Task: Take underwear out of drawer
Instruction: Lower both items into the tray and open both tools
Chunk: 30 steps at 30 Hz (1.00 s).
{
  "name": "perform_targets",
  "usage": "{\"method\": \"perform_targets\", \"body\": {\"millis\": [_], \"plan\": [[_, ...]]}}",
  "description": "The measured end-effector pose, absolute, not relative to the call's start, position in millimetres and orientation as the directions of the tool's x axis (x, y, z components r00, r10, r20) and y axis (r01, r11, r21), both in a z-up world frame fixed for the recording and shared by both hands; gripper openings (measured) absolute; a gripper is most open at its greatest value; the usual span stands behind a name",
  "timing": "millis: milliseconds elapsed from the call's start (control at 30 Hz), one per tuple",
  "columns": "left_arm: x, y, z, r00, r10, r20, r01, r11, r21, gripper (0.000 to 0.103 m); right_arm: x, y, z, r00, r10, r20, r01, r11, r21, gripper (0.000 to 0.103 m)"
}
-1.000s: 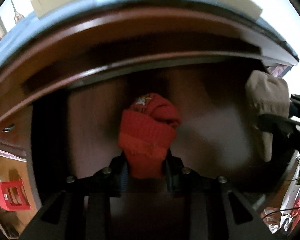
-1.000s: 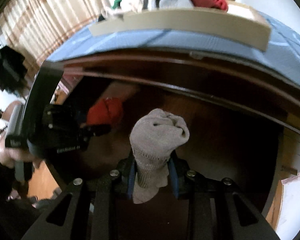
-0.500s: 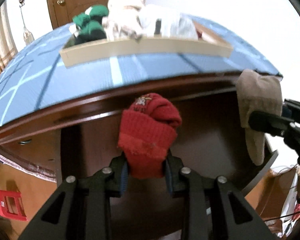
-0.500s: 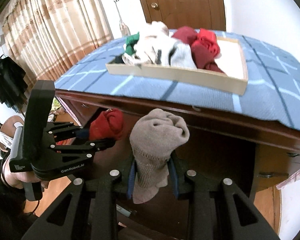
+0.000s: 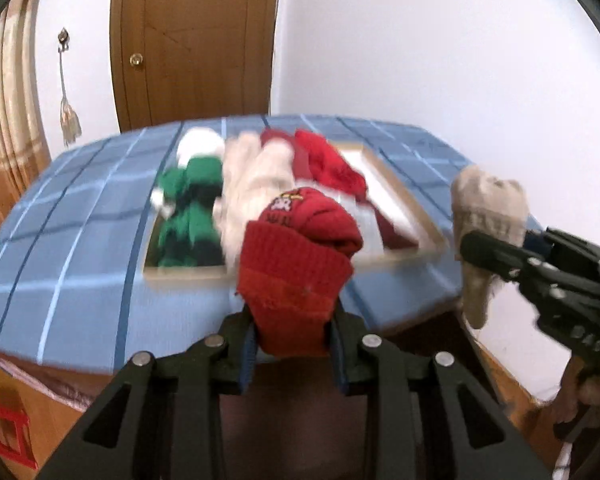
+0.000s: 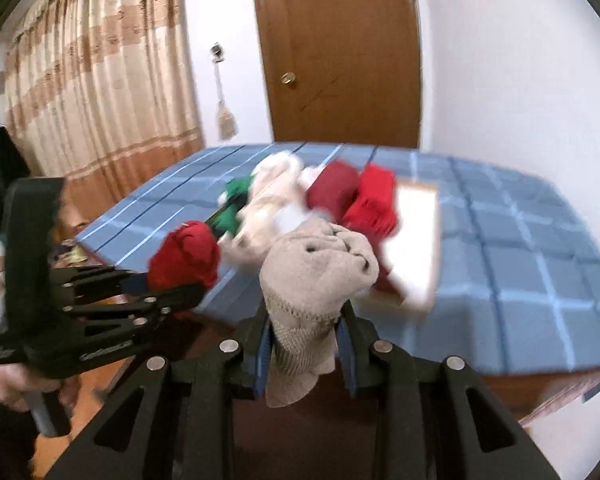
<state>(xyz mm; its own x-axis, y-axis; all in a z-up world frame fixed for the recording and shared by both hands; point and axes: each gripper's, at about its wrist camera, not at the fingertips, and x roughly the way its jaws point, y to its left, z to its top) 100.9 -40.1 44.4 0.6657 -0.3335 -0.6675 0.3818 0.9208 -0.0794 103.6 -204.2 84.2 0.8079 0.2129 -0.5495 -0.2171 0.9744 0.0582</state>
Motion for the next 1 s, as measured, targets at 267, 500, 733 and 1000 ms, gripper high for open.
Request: {"method": "perform_targets", "body": {"millis": [267,500,733,1000], "plan": [[162,-88,47,0.691,-0.309,-0.654,0.362,0.93,-0.057,0.029,184,-241,77,0.802,0.101,-0.588,-0.061,0.994,0.089,0.031],[196,-113,31,0.679,-0.301,-0.669,0.347,0.935,-0.07,0.029,238,-264,53,0.759,0.087,-0.645,-0.004,0.992,0.129,0.031],[217,-122,21,0.682,-0.295,-0.669,0.329,0.941,-0.079,0.035,265,-265,40,0.735,0.093,-0.672,-0.005,0.991,0.131,0.032],[195,-116,38,0.704,-0.286,-0.651,0.322,0.944,-0.066,0.082,259,-282,49,0.754,0.141,-0.642,-0.013,0.98,0.199,0.054]]}}
